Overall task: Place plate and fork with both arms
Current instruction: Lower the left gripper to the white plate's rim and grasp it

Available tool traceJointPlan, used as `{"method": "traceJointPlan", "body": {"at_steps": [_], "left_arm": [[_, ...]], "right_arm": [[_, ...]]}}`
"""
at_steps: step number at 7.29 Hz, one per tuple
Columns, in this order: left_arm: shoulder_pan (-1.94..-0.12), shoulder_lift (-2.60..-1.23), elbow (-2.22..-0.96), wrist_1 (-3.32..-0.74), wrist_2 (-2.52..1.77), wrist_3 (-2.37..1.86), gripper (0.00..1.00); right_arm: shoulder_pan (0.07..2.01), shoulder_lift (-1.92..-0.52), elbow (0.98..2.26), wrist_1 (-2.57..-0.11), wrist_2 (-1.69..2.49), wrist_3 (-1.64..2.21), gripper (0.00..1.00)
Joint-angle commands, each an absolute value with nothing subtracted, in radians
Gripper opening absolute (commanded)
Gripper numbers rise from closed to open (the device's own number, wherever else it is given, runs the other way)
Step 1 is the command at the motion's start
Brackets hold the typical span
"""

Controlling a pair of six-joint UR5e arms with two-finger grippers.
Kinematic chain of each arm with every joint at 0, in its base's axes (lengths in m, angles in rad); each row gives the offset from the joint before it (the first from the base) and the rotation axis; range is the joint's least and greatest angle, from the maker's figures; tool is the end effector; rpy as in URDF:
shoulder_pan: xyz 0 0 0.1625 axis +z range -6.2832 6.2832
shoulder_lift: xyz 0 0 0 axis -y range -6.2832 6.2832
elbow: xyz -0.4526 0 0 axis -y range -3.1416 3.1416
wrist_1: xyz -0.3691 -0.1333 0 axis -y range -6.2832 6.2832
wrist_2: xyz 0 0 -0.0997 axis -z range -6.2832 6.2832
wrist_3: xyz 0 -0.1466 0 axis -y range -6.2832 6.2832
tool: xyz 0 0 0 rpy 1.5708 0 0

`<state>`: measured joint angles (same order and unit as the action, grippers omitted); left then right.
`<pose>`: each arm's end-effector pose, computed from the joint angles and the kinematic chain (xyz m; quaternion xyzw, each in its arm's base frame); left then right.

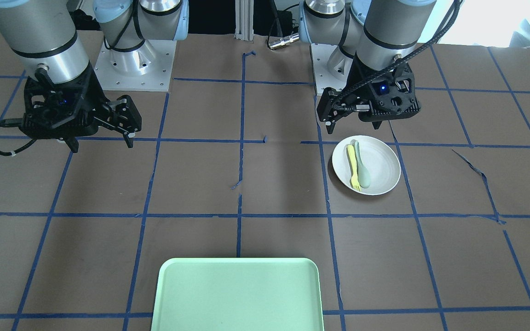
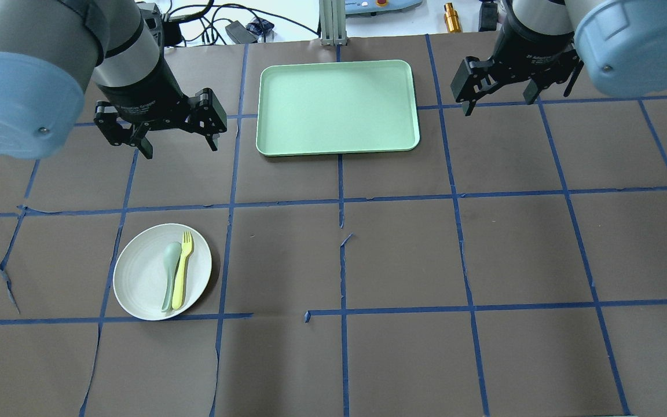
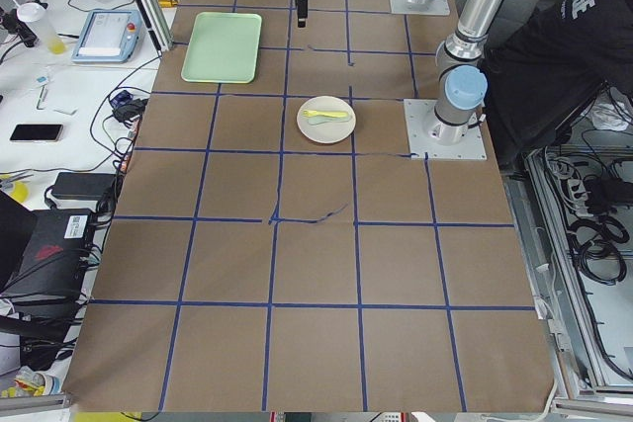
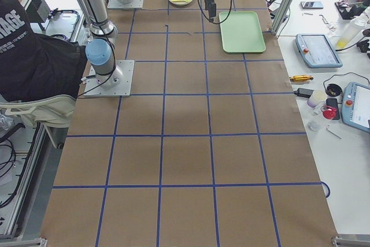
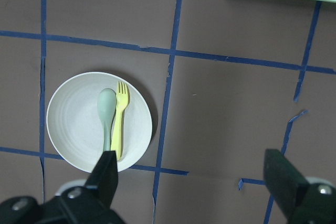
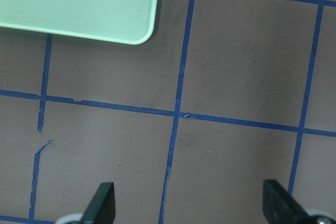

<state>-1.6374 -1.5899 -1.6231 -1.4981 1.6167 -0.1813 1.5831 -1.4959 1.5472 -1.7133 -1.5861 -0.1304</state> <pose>-0.1580 -0.4672 0.4424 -0.0573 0.9981 -0.0035 0.0227 0.1374 -0.5135 0.4580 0.0709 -0.9964 0.0451 0.0103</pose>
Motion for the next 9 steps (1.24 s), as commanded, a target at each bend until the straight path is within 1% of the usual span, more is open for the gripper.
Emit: {"method": "traceJointPlan", "body": {"at_steps": [1,2,4,5,6,8,9], "left_arm": [[-1.524,-1.597,-1.747,-1.379,1.618,-0.103,1.00],[-1.438,-1.600,-1.823,-1.314,1.615,-0.028,1.00],[-1.332,-1.603,-2.010,-1.109,1.615,0.163,1.00],[-1.256,-1.605,-2.114,-1.023,1.612,0.251,0.97],[-1.176,-1.609,-2.194,-0.927,1.608,0.293,0.91],[-1.144,-1.653,-2.249,-0.882,1.614,0.316,0.74],[-1.141,-1.663,-2.253,-0.881,1.620,0.318,0.69]], "right_arm": [[1.583,-1.494,1.551,-1.712,-1.586,-0.130,1.00],[1.583,-1.494,1.552,-1.712,-1.586,-0.129,1.00],[1.583,-1.491,1.552,-1.712,-1.586,-0.130,1.00],[1.583,-1.490,1.552,-1.712,-1.586,-0.130,1.00],[1.583,-1.489,1.552,-1.712,-1.586,-0.130,1.00],[1.583,-1.488,1.552,-1.712,-1.586,-0.130,1.00],[1.583,-1.488,1.552,-1.712,-1.586,-0.130,1.00]]}}
